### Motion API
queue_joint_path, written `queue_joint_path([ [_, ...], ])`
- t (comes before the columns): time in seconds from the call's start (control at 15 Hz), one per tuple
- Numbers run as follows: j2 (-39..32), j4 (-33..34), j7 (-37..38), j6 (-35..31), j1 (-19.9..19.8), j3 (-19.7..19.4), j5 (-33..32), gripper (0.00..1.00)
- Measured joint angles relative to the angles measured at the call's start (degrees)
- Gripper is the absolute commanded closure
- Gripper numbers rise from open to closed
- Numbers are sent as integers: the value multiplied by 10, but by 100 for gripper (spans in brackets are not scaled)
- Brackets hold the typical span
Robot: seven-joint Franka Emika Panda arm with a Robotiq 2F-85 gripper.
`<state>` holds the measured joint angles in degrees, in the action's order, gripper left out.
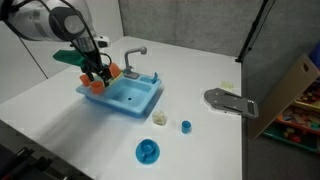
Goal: Put the orange mug in the blue mug
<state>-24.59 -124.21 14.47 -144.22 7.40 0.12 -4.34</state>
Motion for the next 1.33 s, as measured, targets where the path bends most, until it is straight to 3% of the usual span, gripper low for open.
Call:
queue_joint_path([
  [1.33,-58,33,0,-31,12,-10,0,0],
])
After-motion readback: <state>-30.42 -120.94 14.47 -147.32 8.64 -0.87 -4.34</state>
